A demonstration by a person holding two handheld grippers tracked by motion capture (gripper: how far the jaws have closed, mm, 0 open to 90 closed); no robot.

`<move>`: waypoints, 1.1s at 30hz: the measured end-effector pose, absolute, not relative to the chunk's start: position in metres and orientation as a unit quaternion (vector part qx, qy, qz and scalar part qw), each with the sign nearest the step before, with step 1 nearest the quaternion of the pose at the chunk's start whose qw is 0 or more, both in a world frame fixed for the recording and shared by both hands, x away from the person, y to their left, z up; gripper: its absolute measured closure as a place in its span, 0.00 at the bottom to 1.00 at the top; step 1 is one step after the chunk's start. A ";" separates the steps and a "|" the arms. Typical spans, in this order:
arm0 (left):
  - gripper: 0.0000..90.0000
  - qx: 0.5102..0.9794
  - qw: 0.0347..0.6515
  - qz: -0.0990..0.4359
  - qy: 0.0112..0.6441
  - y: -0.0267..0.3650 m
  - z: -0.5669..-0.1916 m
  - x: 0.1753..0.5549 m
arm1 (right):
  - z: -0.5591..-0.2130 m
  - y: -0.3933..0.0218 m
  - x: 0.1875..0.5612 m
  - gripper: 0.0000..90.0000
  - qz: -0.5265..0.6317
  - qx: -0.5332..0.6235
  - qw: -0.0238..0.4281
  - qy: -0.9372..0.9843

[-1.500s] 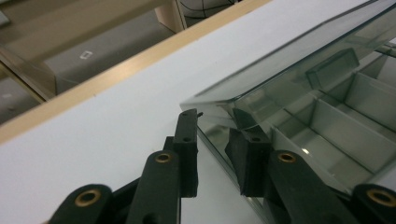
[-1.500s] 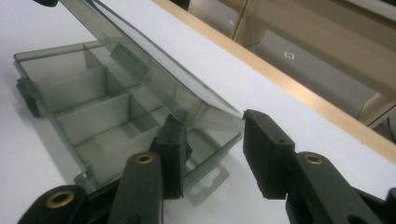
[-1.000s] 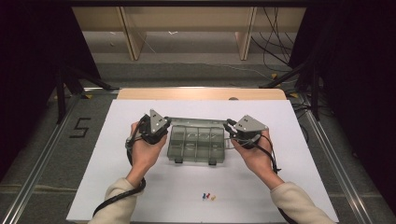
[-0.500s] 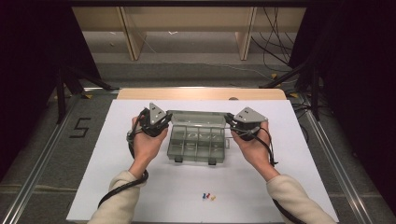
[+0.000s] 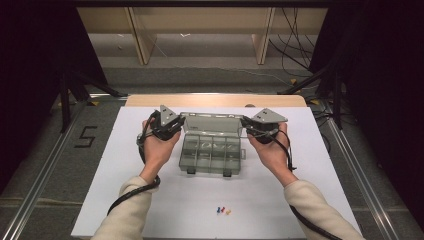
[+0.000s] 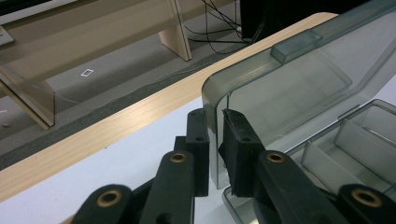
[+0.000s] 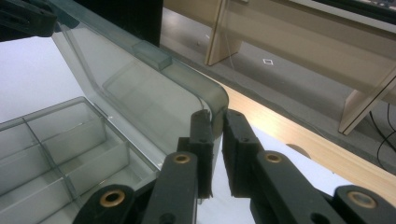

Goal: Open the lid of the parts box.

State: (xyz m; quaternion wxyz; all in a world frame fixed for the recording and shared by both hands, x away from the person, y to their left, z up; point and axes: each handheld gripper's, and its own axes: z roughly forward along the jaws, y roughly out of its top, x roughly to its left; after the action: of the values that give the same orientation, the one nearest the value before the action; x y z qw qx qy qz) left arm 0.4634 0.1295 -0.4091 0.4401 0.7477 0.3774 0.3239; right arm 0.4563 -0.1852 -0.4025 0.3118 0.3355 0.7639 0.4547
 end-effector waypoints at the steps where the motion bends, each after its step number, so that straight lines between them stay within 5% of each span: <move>1: 0.90 0.747 0.438 0.322 0.384 0.130 -0.409 0.463 | -0.403 -0.185 0.457 0.93 0.458 0.337 0.313 0.761; 33: 0.93 0.745 0.433 0.311 0.401 0.128 -0.409 0.487 | -0.403 -0.183 0.480 0.92 0.463 0.380 0.294 0.745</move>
State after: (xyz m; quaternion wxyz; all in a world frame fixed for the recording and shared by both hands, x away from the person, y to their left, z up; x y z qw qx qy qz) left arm 0.4867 0.1282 -0.4090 0.4327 0.7451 0.4007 0.3114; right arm 0.4796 -0.1831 -0.4029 0.2945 0.3797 0.7450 0.4627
